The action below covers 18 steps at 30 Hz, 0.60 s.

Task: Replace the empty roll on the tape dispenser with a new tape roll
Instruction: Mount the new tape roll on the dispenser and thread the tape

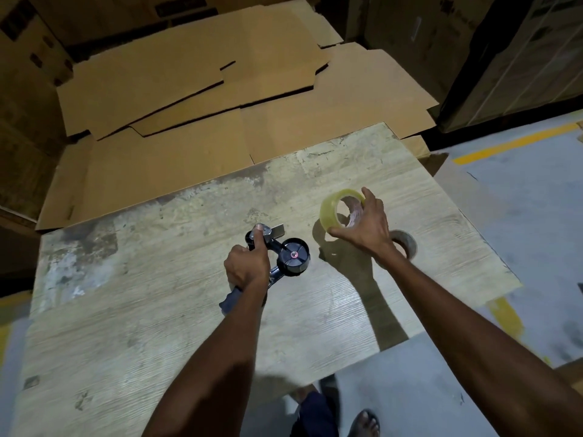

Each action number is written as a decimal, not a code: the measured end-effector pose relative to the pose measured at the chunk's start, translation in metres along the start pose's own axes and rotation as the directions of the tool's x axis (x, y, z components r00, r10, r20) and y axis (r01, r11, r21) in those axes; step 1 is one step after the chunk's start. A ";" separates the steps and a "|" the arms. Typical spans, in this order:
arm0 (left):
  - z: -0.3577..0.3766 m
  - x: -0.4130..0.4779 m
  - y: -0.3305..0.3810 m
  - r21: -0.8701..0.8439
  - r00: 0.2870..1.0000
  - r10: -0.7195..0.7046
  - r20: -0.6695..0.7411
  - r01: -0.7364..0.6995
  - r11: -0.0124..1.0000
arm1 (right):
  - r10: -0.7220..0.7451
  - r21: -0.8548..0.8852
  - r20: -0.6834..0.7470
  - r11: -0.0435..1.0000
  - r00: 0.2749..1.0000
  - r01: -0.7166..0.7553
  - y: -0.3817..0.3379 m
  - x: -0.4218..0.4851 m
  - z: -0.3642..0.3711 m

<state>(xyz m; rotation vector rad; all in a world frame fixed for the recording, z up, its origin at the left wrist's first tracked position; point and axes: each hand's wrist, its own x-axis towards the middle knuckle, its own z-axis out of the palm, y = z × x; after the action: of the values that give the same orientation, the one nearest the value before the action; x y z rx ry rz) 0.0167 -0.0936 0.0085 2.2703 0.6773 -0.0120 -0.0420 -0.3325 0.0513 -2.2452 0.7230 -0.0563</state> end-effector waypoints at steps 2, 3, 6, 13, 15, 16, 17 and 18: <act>-0.010 0.006 -0.004 -0.003 1.000 -0.005 -0.007 0.005 1.000 | -0.021 0.025 0.051 0.999 0.998 0.019 -0.007 -0.013 -0.003; -0.015 0.009 -0.006 -0.007 1.000 -0.007 -0.008 0.007 1.000 | -0.032 0.040 0.080 0.999 0.996 0.029 -0.010 -0.018 -0.004; -0.025 0.013 -0.011 -0.015 1.000 -0.013 0.021 0.013 1.000 | -0.055 0.108 0.180 0.993 0.982 0.036 -0.019 -0.033 -0.004; -0.034 0.014 -0.018 -0.063 0.992 -0.048 0.113 0.055 0.996 | -0.188 0.077 0.244 0.982 0.951 0.174 -0.041 -0.066 0.020; -0.036 0.020 -0.019 -0.074 0.984 -0.067 0.165 0.080 0.994 | -0.220 0.062 0.233 0.975 0.947 0.211 -0.042 -0.074 0.029; -0.038 0.024 -0.021 -0.082 0.979 -0.076 0.189 0.093 0.992 | -0.230 0.056 0.228 0.973 0.946 0.223 -0.042 -0.077 0.033; -0.040 0.027 -0.022 -0.093 0.976 -0.069 0.208 0.090 0.992 | -0.232 0.053 0.231 0.973 0.945 0.226 -0.044 -0.081 0.036; -0.043 0.028 -0.023 -0.101 0.972 -0.060 0.226 0.085 0.991 | -0.236 0.056 0.228 0.972 0.945 0.229 -0.045 -0.083 0.038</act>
<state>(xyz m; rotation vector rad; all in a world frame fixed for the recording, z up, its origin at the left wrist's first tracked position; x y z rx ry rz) 0.0220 -0.0381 0.0182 2.0979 0.6249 -0.2554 -0.0797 -0.2397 0.0697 -2.2509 0.3274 0.0814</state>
